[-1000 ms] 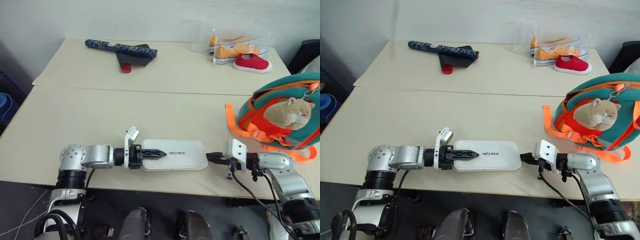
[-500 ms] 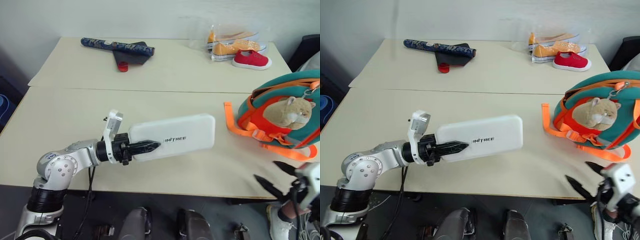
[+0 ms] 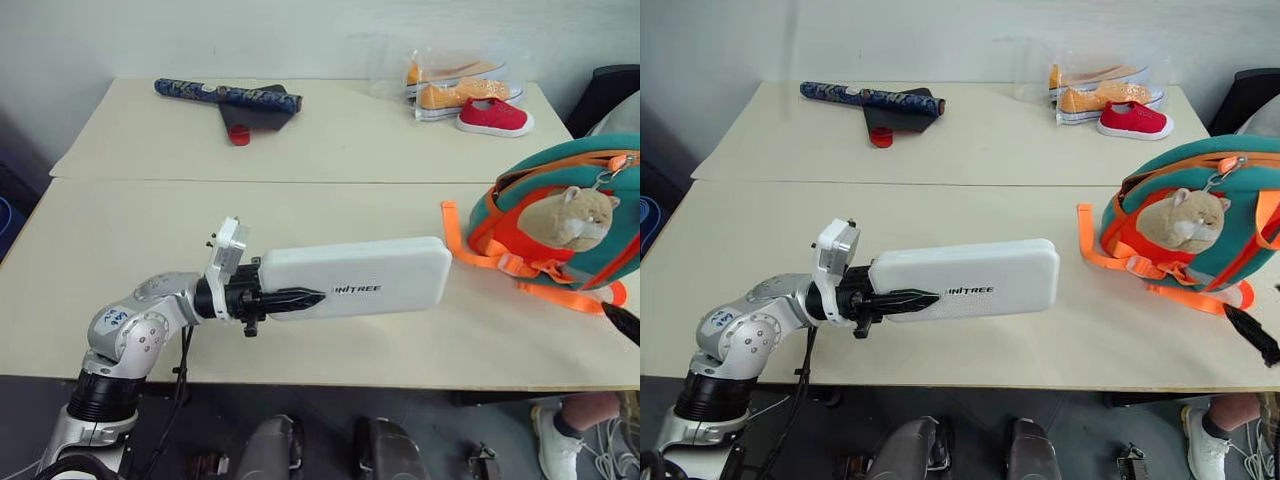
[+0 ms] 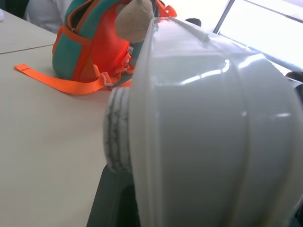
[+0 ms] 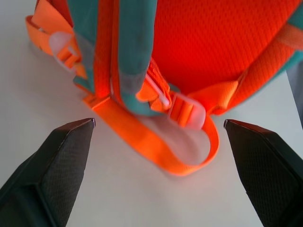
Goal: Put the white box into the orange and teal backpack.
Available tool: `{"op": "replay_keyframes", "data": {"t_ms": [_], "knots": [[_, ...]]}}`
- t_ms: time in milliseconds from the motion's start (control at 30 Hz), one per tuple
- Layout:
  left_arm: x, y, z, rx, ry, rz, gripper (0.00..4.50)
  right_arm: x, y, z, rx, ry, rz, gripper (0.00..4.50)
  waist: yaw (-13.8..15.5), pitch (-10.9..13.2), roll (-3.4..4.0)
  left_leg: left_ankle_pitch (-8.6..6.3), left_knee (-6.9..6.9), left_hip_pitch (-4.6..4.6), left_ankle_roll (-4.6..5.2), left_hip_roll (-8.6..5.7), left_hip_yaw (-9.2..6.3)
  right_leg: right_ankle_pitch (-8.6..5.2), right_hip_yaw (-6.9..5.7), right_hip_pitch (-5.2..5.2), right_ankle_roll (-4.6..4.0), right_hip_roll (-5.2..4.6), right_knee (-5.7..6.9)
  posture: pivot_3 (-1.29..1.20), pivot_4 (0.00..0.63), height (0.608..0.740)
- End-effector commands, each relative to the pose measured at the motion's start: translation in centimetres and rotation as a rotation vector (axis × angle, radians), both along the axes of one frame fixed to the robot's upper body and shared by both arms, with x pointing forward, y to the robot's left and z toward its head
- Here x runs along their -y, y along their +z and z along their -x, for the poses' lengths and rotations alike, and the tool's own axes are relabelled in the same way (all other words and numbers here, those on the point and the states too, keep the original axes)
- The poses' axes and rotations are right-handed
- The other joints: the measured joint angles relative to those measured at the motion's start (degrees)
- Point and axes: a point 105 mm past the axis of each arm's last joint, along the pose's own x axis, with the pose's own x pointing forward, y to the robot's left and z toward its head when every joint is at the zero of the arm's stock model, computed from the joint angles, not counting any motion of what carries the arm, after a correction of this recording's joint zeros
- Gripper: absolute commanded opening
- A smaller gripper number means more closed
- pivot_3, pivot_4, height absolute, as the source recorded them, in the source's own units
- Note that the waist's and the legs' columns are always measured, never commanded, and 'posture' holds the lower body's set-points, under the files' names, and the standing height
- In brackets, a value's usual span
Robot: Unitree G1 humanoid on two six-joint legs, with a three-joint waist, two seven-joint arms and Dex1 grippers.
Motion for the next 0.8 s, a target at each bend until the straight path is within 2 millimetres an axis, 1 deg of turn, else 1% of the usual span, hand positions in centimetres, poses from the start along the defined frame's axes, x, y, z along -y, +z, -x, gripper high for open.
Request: {"op": "replay_keyframes", "data": {"t_ms": [33,67,133,233,333,367,467,500,533,567,600,633,667,700,733,800], "knots": [[-0.1,0.7,0.2,0.046,-0.001,0.009,1.22,-2.0,0.6,-3.1,0.029,0.103,-0.029,4.47,-0.19,0.01,0.00,0.08,0.01,-0.03,0.14,0.01,0.00,-0.01,-0.02,-0.02,-0.01,0.01,0.04,0.00,0.150,0.740],[-0.2,0.8,0.2,0.046,0.007,0.007,1.22,-2.7,0.9,-4.1,0.050,0.133,-0.045,4.30,-0.22,0.04,0.07,0.12,0.03,-0.03,0.18,0.02,0.00,-0.01,-0.02,-0.03,-0.01,0.02,0.07,0.00,0.150,0.740],[-0.9,1.1,0.2,0.038,0.032,0.008,1.22,-5.1,1.4,-5.5,0.067,0.229,-0.088,3.89,-0.22,0.05,0.08,0.16,0.02,-0.04,0.19,0.01,0.01,-0.02,-0.04,-0.05,-0.03,0.02,0.11,0.00,0.150,0.740],[-2.1,1.2,-0.1,0.009,0.095,0.017,1.22,-8.8,1.2,-6.7,0.063,0.359,-0.125,2.91,-0.22,0.05,0.08,0.19,0.02,-0.04,0.17,0.03,-0.02,-0.02,-0.08,-0.05,-0.03,0.02,0.12,0.00,0.150,0.740],[-3.7,0.9,-0.9,-0.011,0.183,0.015,1.22,-11.5,1.2,-7.3,0.074,0.437,-0.146,1.81,-0.24,0.05,0.08,0.18,0.11,-0.06,0.19,0.03,-0.03,-0.02,-0.09,-0.02,-0.03,0.02,0.14,0.00,0.150,0.740],[-4.4,0.9,-1.4,-0.020,0.228,0.025,1.22,-12.6,1.2,-7.5,0.082,0.468,-0.148,1.45,-0.25,0.05,0.08,0.17,0.14,-0.06,0.20,0.03,-0.03,-0.02,-0.08,-0.01,-0.03,0.01,0.16,0.00,0.150,0.740],[-7.1,0.7,-2.8,-0.048,0.367,0.053,1.22,-16.7,1.9,-8.0,0.121,0.589,-0.176,0.48,-0.73,0.05,0.07,0.13,0.18,-0.04,0.17,0.03,-0.03,-0.01,-0.05,-0.02,-0.02,-0.01,0.24,0.00,0.150,0.740],[-8.1,0.6,-3.2,-0.055,0.409,0.061,1.22,-18.7,2.2,-8.2,0.135,0.647,-0.189,0.21,-1.05,0.05,0.07,0.10,0.15,-0.05,0.11,0.03,-0.03,-0.01,-0.05,-0.05,-0.02,-0.01,0.25,0.00,0.150,0.740],[-8.7,0.5,-3.4,-0.059,0.435,0.068,1.22,-20.0,2.4,-8.2,0.144,0.685,-0.196,0.08,-1.26,0.05,0.07,0.09,0.11,-0.04,0.05,0.04,-0.04,-0.01,-0.06,-0.08,-0.02,0.00,0.27,0.00,0.150,0.740],[-9.6,0.6,-3.7,-0.068,0.477,0.100,1.22,-22.5,2.9,-8.1,0.162,0.755,-0.236,0.08,-1.36,0.05,0.07,0.10,0.09,-0.05,0.05,0.05,-0.03,-0.01,-0.05,-0.10,-0.02,0.02,0.28,0.00,0.150,0.740],[-10.2,0.6,-3.7,-0.094,0.496,0.127,1.22,-24.5,3.4,-8.0,0.178,0.812,-0.298,0.08,-1.72,0.05,0.05,0.13,0.06,-0.05,0.09,0.05,-0.03,-0.01,-0.06,-0.14,-0.02,0.02,0.33,0.00,0.150,0.740],[-10.5,0.6,-3.7,-0.113,0.505,0.145,1.22,-25.7,3.7,-7.8,0.186,0.845,-0.342,0.08,-2.07,0.06,0.03,0.14,0.03,-0.05,0.06,0.09,-0.03,-0.01,-0.05,-0.17,-0.02,0.05,0.54,0.00,0.150,0.740],[-10.9,0.5,-3.7,-0.113,0.527,0.148,1.22,-27.7,3.9,-7.2,0.175,0.923,-0.381,0.08,-2.26,0.07,0.02,0.14,0.03,-0.05,0.03,0.13,-0.03,-0.03,-0.07,-0.18,-0.04,0.07,0.58,0.00,0.150,0.740],[-11.1,0.6,-3.7,-0.106,0.541,0.158,1.22,-29.3,4.0,-6.6,0.160,0.987,-0.406,0.08,-2.39,0.07,0.02,0.15,0.02,-0.06,0.03,0.12,-0.07,-0.05,-0.10,-0.21,-0.08,0.07,0.63,0.00,0.150,0.740],[-11.3,0.7,-3.8,-0.098,0.552,0.166,1.22,-30.2,4.1,-6.1,0.149,1.029,-0.417,0.08,-2.45,0.07,0.02,0.14,0.01,-0.07,0.02,0.12,-0.07,-0.05,-0.09,-0.22,-0.09,0.06,0.65,0.00,0.150,0.740],[-12.0,1.4,-4.0,-0.081,0.597,0.206,1.22,-32.1,4.3,-4.3,0.094,1.138,-0.457,0.08,-2.49,0.07,0.02,0.11,0.02,-0.08,0.05,0.09,-0.07,-0.05,-0.09,-0.22,-0.10,0.05,0.65,0.00,0.150,0.740]]}}
